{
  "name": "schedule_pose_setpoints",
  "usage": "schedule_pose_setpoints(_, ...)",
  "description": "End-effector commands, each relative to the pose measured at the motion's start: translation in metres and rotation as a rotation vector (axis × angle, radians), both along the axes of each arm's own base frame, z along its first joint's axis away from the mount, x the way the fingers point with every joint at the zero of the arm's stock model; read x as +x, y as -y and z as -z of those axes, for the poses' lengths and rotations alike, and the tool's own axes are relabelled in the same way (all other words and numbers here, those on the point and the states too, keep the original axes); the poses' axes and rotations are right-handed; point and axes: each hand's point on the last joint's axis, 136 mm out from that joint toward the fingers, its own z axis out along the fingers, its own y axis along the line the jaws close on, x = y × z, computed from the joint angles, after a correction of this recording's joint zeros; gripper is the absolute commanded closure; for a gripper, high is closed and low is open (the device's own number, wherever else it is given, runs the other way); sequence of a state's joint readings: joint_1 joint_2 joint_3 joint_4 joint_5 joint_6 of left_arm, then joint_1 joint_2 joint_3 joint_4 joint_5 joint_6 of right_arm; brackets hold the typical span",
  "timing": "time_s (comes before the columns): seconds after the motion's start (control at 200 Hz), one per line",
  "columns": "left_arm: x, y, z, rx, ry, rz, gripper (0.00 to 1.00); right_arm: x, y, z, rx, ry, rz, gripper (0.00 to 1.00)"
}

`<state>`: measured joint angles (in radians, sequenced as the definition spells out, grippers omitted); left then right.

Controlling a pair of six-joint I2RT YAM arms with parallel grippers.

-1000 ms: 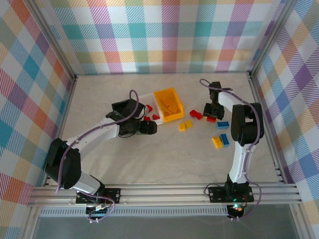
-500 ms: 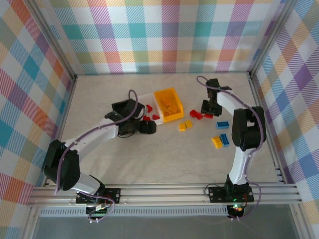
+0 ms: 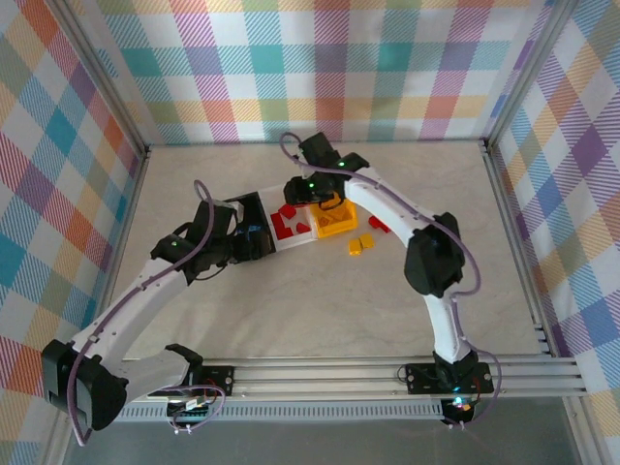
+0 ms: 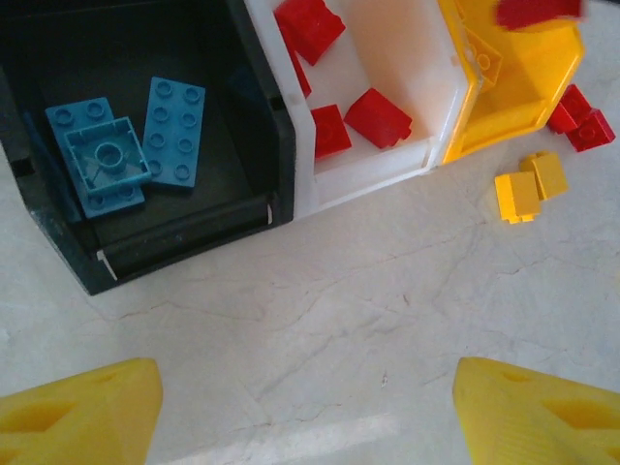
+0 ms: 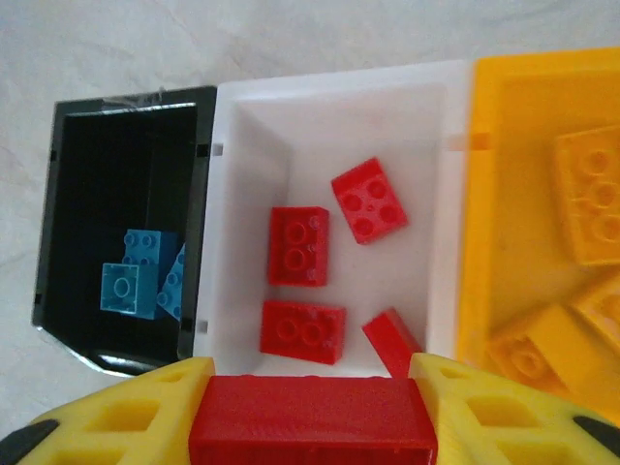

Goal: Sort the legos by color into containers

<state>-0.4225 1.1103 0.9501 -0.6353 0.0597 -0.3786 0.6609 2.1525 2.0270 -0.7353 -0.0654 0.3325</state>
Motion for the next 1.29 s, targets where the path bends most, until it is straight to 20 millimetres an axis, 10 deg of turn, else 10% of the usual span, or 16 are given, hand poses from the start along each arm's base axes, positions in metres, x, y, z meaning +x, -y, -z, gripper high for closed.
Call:
schedule_pose_setpoints(0.0, -0.01, -0.015, 0.006, 0.016, -0.035, -0.03, 0.21, 0.003, -0.007, 0.016, -0.018, -0.06, 0.0, 0.51)
schedule_pose_setpoints(0.305, -0.01, -0.018, 0.006, -0.018, -0.035, -0.031, 0.2, 0.004, -0.008, -0.006, 0.012, -0.008, -0.018, 0.32)
schedule_pose_setpoints(0.45, -0.006, -0.01, 0.006, -0.05, -0.038, -0.008, 0.2, -0.005, 0.033, -0.031, -0.096, 0.085, 0.023, 0.32)
schedule_pose_setpoints(0.695, -0.001, 0.004, 0.014, -0.097, -0.056, 0.026, 0.2, -0.026, 0.196, 0.025, -0.292, -0.058, 0.226, 0.3)
schedule_pose_setpoints(0.795, 0.004, 0.009, 0.018, -0.113, -0.067, 0.034, 0.21, -0.029, 0.235, 0.044, -0.327, -0.09, 0.303, 0.3)
schedule_pose_setpoints(1.01, 0.005, 0.012, 0.016, -0.118, -0.074, 0.045, 0.21, -0.018, 0.273, 0.084, -0.374, -0.174, 0.387, 0.31)
schedule_pose_setpoints(1.29, 0.0, 0.007, 0.024, -0.094, -0.088, 0.041, 0.21, 0.001, 0.27, 0.107, -0.382, -0.206, 0.374, 0.36)
